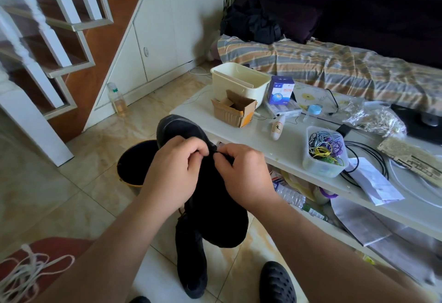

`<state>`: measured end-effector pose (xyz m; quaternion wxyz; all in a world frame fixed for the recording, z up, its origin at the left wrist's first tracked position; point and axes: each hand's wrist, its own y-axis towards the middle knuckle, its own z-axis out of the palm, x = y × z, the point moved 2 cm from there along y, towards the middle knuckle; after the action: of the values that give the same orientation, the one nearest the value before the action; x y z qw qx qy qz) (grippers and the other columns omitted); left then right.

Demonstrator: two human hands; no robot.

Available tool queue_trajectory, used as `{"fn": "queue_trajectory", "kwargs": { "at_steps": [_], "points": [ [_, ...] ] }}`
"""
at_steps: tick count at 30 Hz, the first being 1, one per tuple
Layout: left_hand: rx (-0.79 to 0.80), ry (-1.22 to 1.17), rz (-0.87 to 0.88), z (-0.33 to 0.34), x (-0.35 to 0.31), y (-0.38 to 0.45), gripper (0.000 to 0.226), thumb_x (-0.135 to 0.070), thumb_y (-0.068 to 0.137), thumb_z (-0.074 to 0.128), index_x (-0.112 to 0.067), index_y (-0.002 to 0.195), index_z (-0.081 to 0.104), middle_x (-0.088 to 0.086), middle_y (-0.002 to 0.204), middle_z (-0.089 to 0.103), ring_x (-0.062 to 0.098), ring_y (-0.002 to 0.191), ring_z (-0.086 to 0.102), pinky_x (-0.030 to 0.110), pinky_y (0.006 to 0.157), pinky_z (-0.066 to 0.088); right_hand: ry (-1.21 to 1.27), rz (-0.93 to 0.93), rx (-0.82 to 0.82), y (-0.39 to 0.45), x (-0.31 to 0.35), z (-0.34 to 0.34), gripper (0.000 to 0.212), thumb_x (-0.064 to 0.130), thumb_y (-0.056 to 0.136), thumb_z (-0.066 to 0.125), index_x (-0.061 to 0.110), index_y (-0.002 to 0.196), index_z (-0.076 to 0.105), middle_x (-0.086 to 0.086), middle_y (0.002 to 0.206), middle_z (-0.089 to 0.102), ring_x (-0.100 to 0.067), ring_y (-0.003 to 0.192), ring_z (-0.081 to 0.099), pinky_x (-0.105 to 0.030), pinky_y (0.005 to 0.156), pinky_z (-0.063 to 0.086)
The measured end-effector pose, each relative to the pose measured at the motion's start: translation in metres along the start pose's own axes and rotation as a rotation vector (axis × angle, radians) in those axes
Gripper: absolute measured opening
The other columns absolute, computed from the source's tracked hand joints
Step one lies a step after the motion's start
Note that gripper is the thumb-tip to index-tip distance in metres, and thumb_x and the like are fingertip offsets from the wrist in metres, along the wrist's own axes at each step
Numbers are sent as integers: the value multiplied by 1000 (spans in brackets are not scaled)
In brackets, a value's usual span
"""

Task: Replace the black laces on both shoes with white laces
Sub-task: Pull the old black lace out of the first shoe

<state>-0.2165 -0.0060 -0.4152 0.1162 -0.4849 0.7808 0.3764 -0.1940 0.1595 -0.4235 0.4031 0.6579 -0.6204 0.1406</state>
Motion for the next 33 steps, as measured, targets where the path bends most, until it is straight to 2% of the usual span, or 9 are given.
{"fn": "queue_trajectory", "kwargs": {
  "at_steps": [5, 10, 13, 17, 19, 22, 24, 30, 33],
  "points": [
    [37, 76, 15, 7, 0, -3, 17, -30, 90, 75, -27, 107, 79, -9, 103, 62, 12, 87, 62, 30, 78, 54, 63, 86, 0, 3, -4, -5, 19, 24, 96, 62, 21, 82, 74, 8, 74, 67, -10, 74, 59, -36, 69, 51],
    [48, 98, -11, 9, 2, -1, 9, -35, 92, 73, -30, 99, 77, -10, 102, 54, 10, 84, 57, 26, 74, 46, 45, 37, 53, 1, -2, 0, 18, 25, 95, 59, 28, 82, 72, 13, 73, 64, -8, 75, 59, -39, 72, 51],
    [162, -210, -155, 4, 8, 0, 12, -28, 95, 72, -37, 87, 71, -15, 106, 54, 4, 91, 55, 19, 84, 43, 10, -5, 21, 3, -5, -4, 18, 23, 94, 60, 23, 79, 70, 8, 71, 64, -11, 72, 58, -40, 69, 50],
    [220, -772, -358, -4, 1, 4, 15, -25, 81, 64, -24, 67, 58, -12, 93, 56, 4, 85, 54, 27, 84, 38, -14, -34, -95, 5, -6, -11, 15, 21, 97, 64, 16, 91, 76, 3, 85, 71, -12, 80, 61, -36, 75, 51],
    [161, -646, -368, -4, -3, 4, 18, -29, 85, 69, -24, 70, 61, -16, 87, 57, 4, 77, 54, 27, 78, 40, -15, -68, -106, 4, -4, -11, 13, 21, 98, 66, 16, 95, 78, 3, 89, 72, -10, 83, 60, -30, 77, 49],
    [126, -129, -146, -2, -6, 4, 13, -43, 94, 66, -32, 91, 73, -15, 97, 61, 4, 86, 58, 24, 77, 48, 37, -82, -89, 0, -2, -9, 12, 17, 98, 67, 15, 100, 79, 4, 94, 74, -7, 88, 60, -23, 80, 48],
    [92, 1, -46, -1, -5, 6, 22, -46, 97, 60, -30, 98, 75, -13, 100, 60, 6, 90, 58, 31, 78, 51, 62, -81, -80, -2, -2, -8, 12, 17, 98, 67, 15, 101, 79, 5, 94, 73, -7, 89, 61, -21, 81, 48],
    [9, -247, -166, 0, -5, 6, 15, -27, 103, 59, -25, 95, 72, -12, 103, 62, 5, 96, 62, 28, 86, 50, -21, -148, -144, -4, 3, -7, 13, 21, 95, 68, 18, 101, 79, 3, 90, 72, -7, 82, 60, -17, 75, 46],
    [49, -372, -128, -4, -7, 4, 19, -25, 103, 60, -35, 91, 71, -15, 105, 64, 9, 102, 67, 29, 91, 52, -17, -65, -166, 1, 3, -11, 16, 24, 98, 65, 15, 98, 79, 1, 89, 73, -14, 82, 63, -33, 76, 51]
  ]
}}
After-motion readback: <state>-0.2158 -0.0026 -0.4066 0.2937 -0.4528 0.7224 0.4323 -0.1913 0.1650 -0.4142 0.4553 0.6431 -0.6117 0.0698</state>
